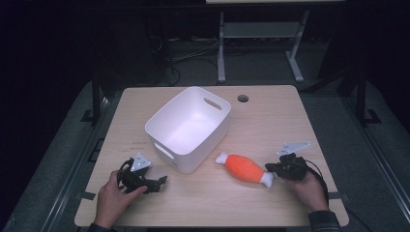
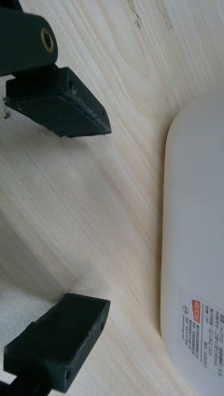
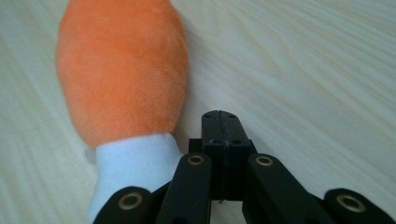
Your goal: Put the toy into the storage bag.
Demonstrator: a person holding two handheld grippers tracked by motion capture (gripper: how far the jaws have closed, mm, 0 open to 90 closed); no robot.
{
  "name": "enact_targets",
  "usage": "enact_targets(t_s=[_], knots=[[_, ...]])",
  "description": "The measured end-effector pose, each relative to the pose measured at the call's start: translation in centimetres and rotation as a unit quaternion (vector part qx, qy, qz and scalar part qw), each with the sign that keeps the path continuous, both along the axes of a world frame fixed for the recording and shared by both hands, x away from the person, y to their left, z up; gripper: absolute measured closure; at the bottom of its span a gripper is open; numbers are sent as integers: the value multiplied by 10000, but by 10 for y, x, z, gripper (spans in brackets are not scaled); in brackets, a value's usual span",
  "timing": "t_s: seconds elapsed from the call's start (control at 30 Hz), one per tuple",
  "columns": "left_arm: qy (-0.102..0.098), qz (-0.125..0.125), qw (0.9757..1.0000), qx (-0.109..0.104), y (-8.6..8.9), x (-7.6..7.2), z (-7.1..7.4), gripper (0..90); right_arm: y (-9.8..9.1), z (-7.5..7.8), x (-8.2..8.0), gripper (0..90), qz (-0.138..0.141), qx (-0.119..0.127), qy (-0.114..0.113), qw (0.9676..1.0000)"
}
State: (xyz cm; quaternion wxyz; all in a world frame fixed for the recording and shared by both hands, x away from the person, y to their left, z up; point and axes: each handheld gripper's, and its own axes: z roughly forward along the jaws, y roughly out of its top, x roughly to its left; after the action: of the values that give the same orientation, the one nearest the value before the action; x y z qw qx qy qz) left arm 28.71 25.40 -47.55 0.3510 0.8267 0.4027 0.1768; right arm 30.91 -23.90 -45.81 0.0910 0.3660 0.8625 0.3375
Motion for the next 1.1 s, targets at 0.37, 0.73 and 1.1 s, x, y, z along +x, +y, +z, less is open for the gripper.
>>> enact_targets(t_s=[0.37, 0.73, 1.1], knots=[[0, -2, 10000, 2, 0, 0, 0, 127, 0, 2, -22, 897, 66, -16, 20, 10000], [1, -4, 10000, 3, 0, 0, 0, 127, 4, 2, -37, 897, 105, -34, 76, 9999], [1, -2, 10000, -1, 0, 0, 0, 127, -7, 5, -37, 619, -427, -38, -128, 9990]])
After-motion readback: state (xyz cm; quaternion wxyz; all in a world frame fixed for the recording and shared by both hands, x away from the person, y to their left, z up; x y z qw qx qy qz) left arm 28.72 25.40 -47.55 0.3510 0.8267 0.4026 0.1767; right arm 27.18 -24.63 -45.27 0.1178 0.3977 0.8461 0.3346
